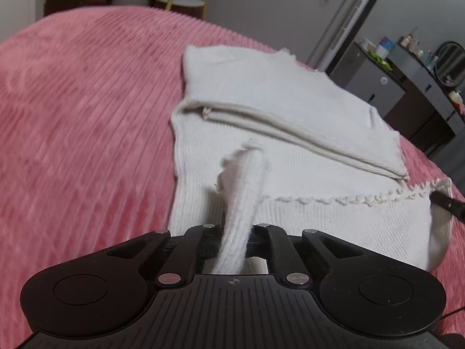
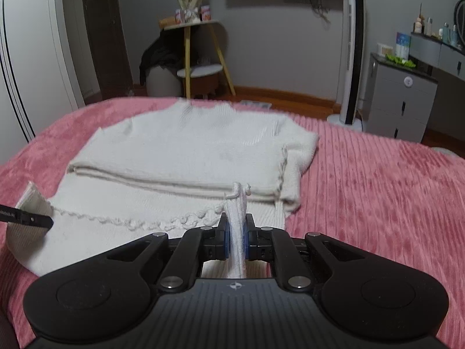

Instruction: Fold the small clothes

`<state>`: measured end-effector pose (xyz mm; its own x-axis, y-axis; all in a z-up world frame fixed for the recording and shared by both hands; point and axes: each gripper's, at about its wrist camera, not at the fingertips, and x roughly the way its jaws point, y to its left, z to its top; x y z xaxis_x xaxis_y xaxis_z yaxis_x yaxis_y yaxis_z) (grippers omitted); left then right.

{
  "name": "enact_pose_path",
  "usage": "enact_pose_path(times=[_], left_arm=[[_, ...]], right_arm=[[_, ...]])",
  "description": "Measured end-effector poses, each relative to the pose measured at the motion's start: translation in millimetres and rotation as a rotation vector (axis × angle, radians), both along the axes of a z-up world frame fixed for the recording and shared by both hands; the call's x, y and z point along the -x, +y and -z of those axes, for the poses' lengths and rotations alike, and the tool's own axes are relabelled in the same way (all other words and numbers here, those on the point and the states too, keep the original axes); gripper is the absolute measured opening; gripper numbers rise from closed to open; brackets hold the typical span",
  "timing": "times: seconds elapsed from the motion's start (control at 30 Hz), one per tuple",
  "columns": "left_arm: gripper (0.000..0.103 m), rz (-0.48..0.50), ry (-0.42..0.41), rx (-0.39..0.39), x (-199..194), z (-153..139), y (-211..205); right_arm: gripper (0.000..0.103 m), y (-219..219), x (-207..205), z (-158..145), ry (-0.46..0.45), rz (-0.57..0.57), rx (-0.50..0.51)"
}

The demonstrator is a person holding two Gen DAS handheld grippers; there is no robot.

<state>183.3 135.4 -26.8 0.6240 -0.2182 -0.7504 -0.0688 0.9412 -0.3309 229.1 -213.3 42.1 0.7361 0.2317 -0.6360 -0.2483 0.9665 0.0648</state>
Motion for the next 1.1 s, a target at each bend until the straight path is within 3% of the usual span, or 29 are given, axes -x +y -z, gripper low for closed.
enact_pose_path(times=[0.27,0.43,0.87,1.0,1.1], left_arm=[[0.007,-0.011,-0.172,-0.003,-15.8,-52.6,6.4],[0.007,-0.001,-0.22,-0.087,-48.4,-69.4,-1.3],[0.007,0.007,-0.149,-0.146,-113.1,-29.4,-8.4],[0.008,0.029,-0.1,-0.177,-123.2,-11.0,-11.9],[0.015,0.036,-0.096,-0.197,-123.3,-4.1,-15.2]], right_arm=[[0.008,-6.9,-5.7,-21.6,-0.094,0.045,-0.05],[0.008,-12.5,-28.0,-24.6,-0.127,0.1,-0.058],[0.008,-12.2,-87.9,13.9,-0.064,0.135,-0.029],[0.009,-13.6,-103.8,32.2,-0.001,0.128,-0.034],[0.012,-14.0,-111.3,44.4,0.05,0.11,-0.046]])
